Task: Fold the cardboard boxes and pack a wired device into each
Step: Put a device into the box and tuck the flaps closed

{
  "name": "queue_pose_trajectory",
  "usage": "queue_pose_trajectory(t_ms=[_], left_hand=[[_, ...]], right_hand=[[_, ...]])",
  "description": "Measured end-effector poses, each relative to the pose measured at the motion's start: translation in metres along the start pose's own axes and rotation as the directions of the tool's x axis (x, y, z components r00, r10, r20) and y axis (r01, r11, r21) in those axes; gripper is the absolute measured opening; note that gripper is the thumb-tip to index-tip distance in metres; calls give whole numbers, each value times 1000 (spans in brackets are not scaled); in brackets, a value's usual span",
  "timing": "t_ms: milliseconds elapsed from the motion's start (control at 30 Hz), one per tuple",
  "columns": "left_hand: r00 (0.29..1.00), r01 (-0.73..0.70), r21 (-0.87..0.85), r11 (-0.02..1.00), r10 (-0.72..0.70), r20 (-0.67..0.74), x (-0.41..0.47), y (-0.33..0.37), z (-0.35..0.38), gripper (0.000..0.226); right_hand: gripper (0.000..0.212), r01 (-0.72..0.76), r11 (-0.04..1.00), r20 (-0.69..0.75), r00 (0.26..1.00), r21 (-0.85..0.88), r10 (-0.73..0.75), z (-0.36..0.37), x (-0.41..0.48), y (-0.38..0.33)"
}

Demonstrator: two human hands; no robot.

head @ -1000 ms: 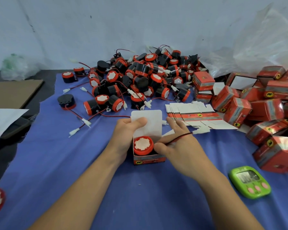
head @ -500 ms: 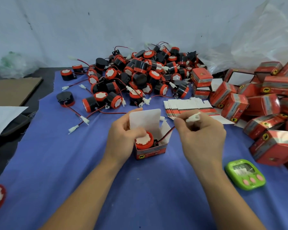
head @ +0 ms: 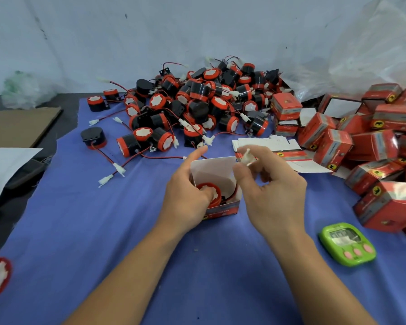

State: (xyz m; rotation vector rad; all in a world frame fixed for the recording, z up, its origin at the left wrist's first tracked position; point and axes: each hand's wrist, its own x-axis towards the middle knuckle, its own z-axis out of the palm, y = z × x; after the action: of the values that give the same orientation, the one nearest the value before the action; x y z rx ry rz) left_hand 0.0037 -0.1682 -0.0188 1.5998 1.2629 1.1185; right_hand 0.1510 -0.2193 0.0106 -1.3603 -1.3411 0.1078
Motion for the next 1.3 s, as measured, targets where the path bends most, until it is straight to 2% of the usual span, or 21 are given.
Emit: queue_pose_trajectory(t_ms=[67,200,333,467,533,600,667,733,800,867,933,1000,1167,1200,1233,1300], left_hand=[[1000,0,-7,1000,0,10,1,-2,0,84],[1000,19,-8,1000,-19,16,2,-4,2,82],[1000,26,14,1000,-26,18,2,-5,2,80],[999,21,2,1000,-21,33,2,-6,1,80],[999,25,-8,1000,-25,38,2,-6,1,80],[999,28,-24,999,-27,39,2,-5,1,80],[999,31,-24,999,-30,35,2,-4,2,80],[999,33,-24,999,-32,27,3,-4,2,79],[1000,28,-26,999,-27,13,4,-5,2,78],[1000,25,-39,999,-25,-4,3,-6,3,76],[999,35,-53,998,-36,-24,3,-6,5,77],[998,45,-53,998,-48,-45,3,-5,7,79],[998,31,-15,999,-31,-56,3,-7,8,83],[998,37,-19,999,-38,-48,3,-7,8,84],[998,41,-24,999,-42,-42,3,-6,7,84],[999,40,-31,999,-41,-30,3,-5,6,84]], right_hand=[[4,-14,999,2,1000,48,14,-2,1,-2],[16,-105,985,94,991,136,93,-7,3,0],[20,-202,975,247,953,95,174,-9,8,7],[28,-98,989,262,957,-107,124,-5,4,6],[27,6,965,292,954,-260,73,-2,4,0],[27,162,866,427,902,-472,64,1,5,-9],[29,248,748,535,829,-616,166,4,3,-19],[24,229,711,545,800,-664,251,4,2,-31],[19,260,663,545,795,-702,265,4,2,-39],[32,346,616,586,775,-707,237,3,4,-44],[36,428,586,647,728,-689,229,2,9,-46],[29,492,581,719,645,-649,258,0,18,-49],[13,657,601,890,312,-455,333,-6,45,-46],[26,664,607,896,265,-437,356,-8,49,-45],[36,663,612,896,237,-432,375,-10,54,-46],[42,671,611,902,232,-420,365,-9,58,-47]])
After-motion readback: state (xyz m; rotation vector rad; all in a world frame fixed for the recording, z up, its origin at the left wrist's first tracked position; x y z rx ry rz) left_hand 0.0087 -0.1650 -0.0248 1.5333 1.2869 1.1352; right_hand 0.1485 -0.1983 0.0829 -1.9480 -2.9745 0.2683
